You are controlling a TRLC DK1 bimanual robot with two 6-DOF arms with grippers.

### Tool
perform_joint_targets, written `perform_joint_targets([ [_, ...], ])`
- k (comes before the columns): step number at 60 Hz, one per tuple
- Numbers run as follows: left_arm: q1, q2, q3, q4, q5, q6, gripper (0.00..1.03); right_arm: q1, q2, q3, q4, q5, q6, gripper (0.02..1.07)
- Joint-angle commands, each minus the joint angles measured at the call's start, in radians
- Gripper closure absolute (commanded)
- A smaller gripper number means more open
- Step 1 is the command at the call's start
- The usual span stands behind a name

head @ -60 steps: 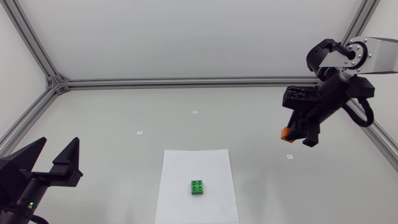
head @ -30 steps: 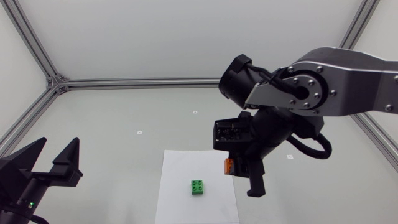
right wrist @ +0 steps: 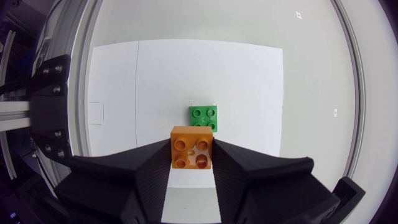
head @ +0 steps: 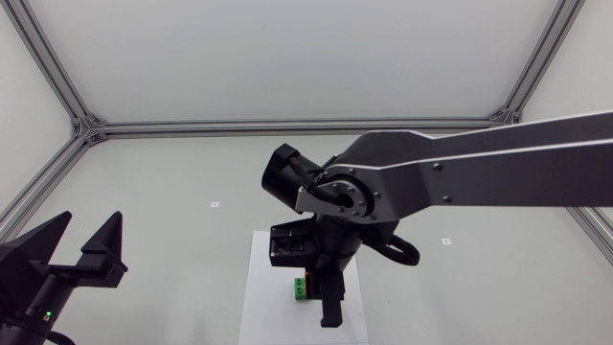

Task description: Pick up the orange 2x2 brick with the right arm and stack it on top of the green 2x2 brick in the center

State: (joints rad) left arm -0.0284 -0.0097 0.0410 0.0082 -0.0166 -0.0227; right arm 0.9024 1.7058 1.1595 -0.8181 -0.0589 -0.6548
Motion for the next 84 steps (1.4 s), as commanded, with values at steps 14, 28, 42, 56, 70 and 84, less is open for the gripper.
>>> perform_joint_targets([
  [14, 0.001, -0.006, -0.041, -0.011, 0.003, 0.006, 0.04, -0.003, 0.084, 0.048, 0.030, 0.014, -0.042, 1.01],
  [28, 0.001, -0.006, -0.041, -0.011, 0.003, 0.006, 0.04, -0.007, 0.123, 0.062, 0.037, 0.011, -0.054, 1.01],
  [42, 0.001, -0.006, -0.041, -0.011, 0.003, 0.006, 0.04, -0.014, 0.155, 0.072, 0.040, 0.013, -0.074, 1.01],
  [56, 0.001, -0.006, -0.041, -0.011, 0.003, 0.006, 0.04, -0.020, 0.167, 0.081, 0.037, 0.013, -0.082, 1.01],
  [70, 0.001, -0.006, -0.041, -0.011, 0.003, 0.006, 0.04, -0.016, 0.173, 0.094, 0.031, 0.016, -0.083, 1.01],
  [84, 0.001, -0.006, -0.041, -0.011, 0.003, 0.006, 0.04, -0.013, 0.193, 0.109, 0.017, 0.016, -0.089, 1.01],
])
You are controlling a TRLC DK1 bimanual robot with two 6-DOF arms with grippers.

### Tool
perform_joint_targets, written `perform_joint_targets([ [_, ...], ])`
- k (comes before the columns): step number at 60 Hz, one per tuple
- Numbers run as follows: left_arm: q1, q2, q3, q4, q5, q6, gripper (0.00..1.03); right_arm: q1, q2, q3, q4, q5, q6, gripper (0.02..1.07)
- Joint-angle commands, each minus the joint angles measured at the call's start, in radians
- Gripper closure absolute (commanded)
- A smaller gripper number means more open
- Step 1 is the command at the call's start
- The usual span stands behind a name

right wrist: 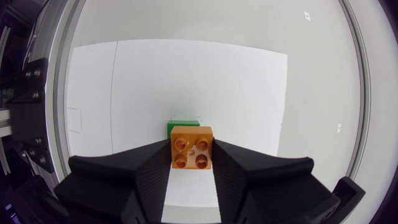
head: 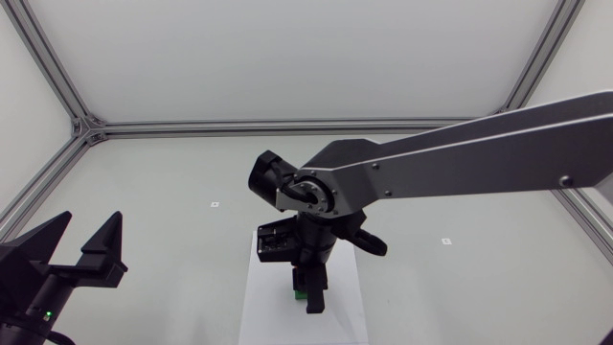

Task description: Pick up the orange 2x2 brick with the right arm and stack it on top of the green 2x2 brick in the center

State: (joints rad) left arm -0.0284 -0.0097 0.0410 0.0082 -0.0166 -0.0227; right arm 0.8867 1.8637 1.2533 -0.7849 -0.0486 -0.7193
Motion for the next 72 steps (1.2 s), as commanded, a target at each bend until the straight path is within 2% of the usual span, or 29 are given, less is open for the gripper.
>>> perform_joint_targets([
  [1, 0.001, -0.006, -0.041, -0.011, 0.003, 0.006, 0.04, 0.003, 0.035, 0.015, -0.016, 0.006, -0.025, 1.01],
  [72, 0.001, -0.006, -0.041, -0.011, 0.003, 0.006, 0.04, 0.021, 0.071, -0.003, -0.027, 0.009, -0.031, 1.01],
])
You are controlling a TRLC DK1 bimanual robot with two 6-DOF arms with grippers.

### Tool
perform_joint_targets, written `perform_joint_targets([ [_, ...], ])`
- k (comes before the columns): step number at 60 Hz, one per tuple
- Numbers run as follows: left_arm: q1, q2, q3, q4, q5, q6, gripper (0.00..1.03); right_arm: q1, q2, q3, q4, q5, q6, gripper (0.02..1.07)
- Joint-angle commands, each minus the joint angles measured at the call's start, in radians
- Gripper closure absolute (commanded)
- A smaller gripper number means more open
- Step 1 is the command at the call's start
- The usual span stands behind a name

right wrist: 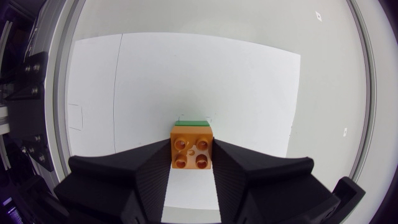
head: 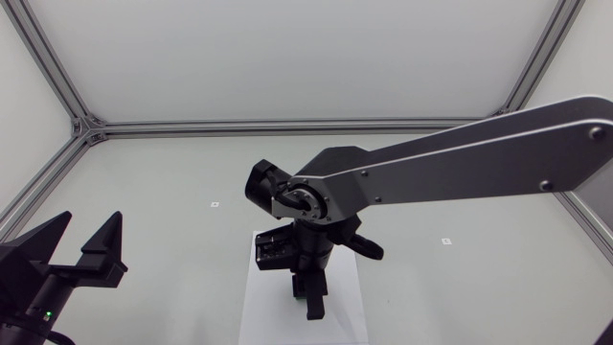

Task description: Pick up the orange 2x2 brick with the right arm and stack it on top of the green 2x2 brick in the center

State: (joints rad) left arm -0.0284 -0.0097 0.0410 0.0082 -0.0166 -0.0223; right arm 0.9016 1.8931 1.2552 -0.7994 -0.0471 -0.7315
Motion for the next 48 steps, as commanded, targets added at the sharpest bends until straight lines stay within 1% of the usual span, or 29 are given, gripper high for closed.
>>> perform_joint_targets([
  [1, 0.001, -0.006, -0.041, -0.011, 0.003, 0.005, 0.04, 0.006, 0.043, -0.004, -0.014, 0.009, -0.020, 1.01],
  [17, 0.001, -0.006, -0.041, -0.011, 0.003, 0.005, 0.04, 0.022, 0.086, 0.038, -0.078, 0.055, -0.039, 1.01],
  [33, 0.001, -0.006, -0.041, -0.011, 0.003, 0.005, 0.04, 0.034, 0.159, 0.110, -0.141, 0.067, -0.042, 1.01],
  [48, 0.001, -0.006, -0.041, -0.011, 0.003, 0.005, 0.04, 0.002, 0.172, 0.112, -0.144, -0.002, -0.060, 1.01],
])
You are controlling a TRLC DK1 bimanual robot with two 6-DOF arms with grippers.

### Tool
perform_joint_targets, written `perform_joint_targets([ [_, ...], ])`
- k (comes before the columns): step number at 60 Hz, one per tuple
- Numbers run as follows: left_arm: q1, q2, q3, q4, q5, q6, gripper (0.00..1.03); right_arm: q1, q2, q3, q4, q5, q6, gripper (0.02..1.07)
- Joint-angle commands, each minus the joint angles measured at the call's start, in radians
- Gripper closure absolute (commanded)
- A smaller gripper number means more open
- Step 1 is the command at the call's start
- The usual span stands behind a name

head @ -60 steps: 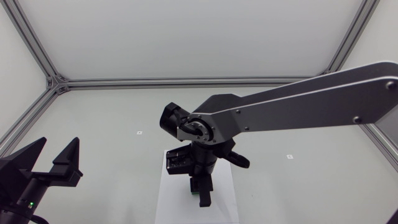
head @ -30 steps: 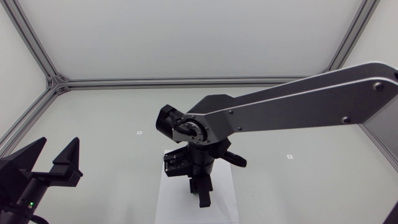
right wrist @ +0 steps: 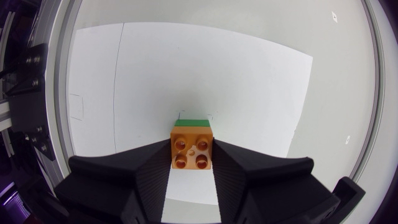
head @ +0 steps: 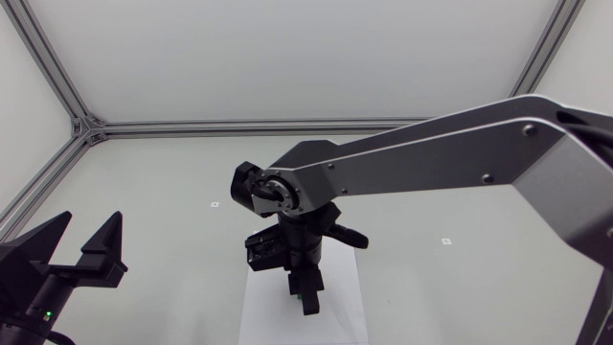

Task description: Pick up the orange 2x2 brick with the right arm and stack it on top of the green 2x2 brick in the center

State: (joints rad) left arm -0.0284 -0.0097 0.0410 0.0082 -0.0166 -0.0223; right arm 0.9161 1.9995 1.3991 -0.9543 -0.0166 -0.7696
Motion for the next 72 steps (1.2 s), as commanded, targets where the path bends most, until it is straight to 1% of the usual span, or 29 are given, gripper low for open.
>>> perform_joint_targets([
  [1, 0.001, -0.006, -0.041, -0.011, 0.003, 0.005, 0.04, -0.016, 0.064, -0.032, 0.011, -0.036, -0.022, 1.01],
  [11, 0.001, -0.006, -0.041, -0.011, 0.003, 0.005, 0.04, -0.039, 0.027, -0.054, 0.034, -0.083, -0.022, 1.01],
  [17, 0.001, -0.006, -0.041, -0.011, 0.003, 0.005, 0.04, -0.040, 0.004, -0.083, 0.069, -0.088, -0.005, 1.01],
  [27, 0.001, -0.006, -0.041, -0.011, 0.003, 0.005, 0.04, -0.023, -0.024, -0.118, 0.118, -0.077, 0.041, 1.01],
  [37, 0.001, -0.006, -0.041, -0.011, 0.003, 0.005, 0.04, -0.005, -0.016, -0.112, 0.121, -0.036, 0.072, 1.01],
  [44, 0.001, -0.006, -0.041, -0.011, 0.003, 0.005, 0.04, -0.003, 0.012, -0.106, 0.121, -0.026, 0.096, 1.01],
  [62, 0.001, -0.006, -0.041, -0.011, 0.003, 0.005, 0.04, -0.008, 0.021, -0.127, 0.108, -0.023, 0.121, 1.01],
  [72, 0.001, -0.006, -0.041, -0.011, 0.003, 0.005, 0.04, -0.002, 0.028, -0.152, 0.143, -0.023, 0.121, 1.01],
])
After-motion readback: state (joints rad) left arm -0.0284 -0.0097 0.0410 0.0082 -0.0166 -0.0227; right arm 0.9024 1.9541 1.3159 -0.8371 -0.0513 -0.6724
